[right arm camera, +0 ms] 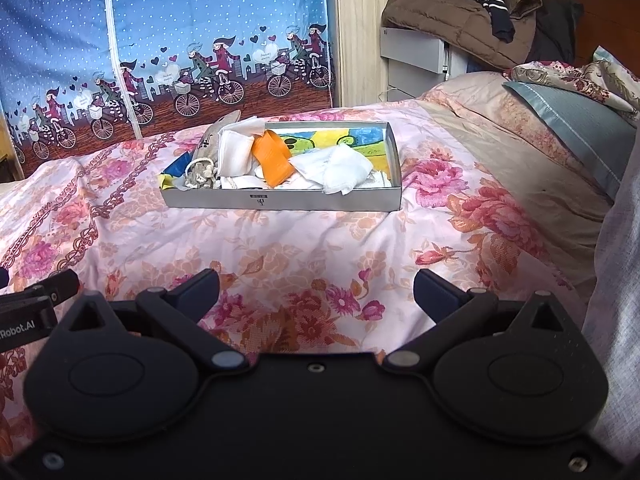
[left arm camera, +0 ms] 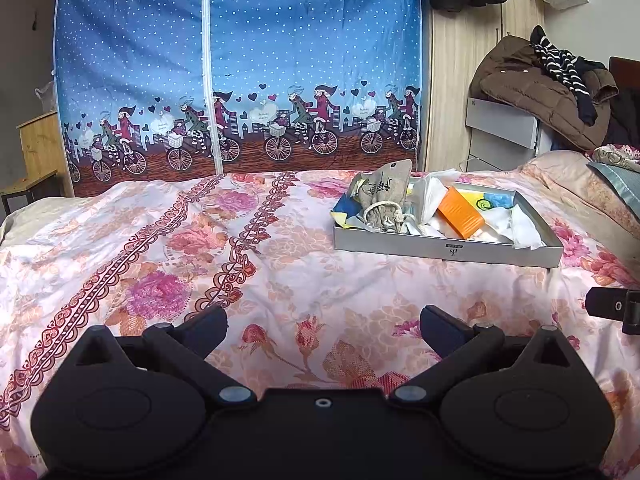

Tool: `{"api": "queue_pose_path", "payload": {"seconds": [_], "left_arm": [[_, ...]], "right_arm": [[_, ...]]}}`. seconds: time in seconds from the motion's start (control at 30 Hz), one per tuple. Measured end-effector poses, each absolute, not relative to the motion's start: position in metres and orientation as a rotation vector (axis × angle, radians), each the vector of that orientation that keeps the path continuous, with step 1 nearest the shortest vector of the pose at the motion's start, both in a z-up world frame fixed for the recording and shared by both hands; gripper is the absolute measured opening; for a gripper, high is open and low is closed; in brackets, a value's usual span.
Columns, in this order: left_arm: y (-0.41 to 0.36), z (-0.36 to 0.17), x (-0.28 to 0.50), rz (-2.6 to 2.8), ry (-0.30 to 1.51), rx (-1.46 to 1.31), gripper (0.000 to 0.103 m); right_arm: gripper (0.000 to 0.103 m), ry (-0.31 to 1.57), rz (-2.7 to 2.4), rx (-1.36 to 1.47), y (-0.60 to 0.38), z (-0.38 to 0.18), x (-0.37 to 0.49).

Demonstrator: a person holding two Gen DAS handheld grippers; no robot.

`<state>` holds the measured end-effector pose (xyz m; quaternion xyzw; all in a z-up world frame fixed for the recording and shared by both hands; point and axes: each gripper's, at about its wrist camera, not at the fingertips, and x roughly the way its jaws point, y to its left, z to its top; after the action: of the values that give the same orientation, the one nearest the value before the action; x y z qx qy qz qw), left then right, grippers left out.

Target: Organize soft objects

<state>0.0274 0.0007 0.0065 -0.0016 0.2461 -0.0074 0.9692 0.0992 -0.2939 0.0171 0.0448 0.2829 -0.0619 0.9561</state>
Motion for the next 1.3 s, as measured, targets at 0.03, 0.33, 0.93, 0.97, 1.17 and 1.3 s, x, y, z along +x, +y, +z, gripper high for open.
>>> {"api": "queue_pose_path", "payload": {"seconds": [0.03, 0.33, 0.93, 0.97, 1.17, 1.3], "left_arm": [[0.001, 0.006, 0.026, -0.015, 0.498, -0.002, 0.102], [0.001, 0.007, 0.027, -0.015, 0.500, 0.000, 0.102], [0.001, 0.004, 0.022, -0.018, 0.503, 0.011, 0.102], [0.001, 0.004, 0.021, -0.018, 0.503, 0.012, 0.102], [0.001, 0.003, 0.021, -0.018, 0.504, 0.014, 0.102], [0.002, 0.003, 0.020, -0.025, 0.512, 0.011, 0.102]], "right_arm": [[0.103, 0.577, -0.125, 0.089, -0.294, 0.017, 0.099], [0.103, 0.593, -0.113, 0.074, -0.290, 0.017, 0.101], [0.103, 0.605, -0.108, 0.064, -0.291, 0.016, 0.103], [0.103, 0.606, -0.107, 0.063, -0.291, 0.016, 0.103], [0.103, 0.607, -0.104, 0.060, -0.291, 0.016, 0.104], [0.103, 0.607, -0.103, 0.059, -0.291, 0.016, 0.104]]}}
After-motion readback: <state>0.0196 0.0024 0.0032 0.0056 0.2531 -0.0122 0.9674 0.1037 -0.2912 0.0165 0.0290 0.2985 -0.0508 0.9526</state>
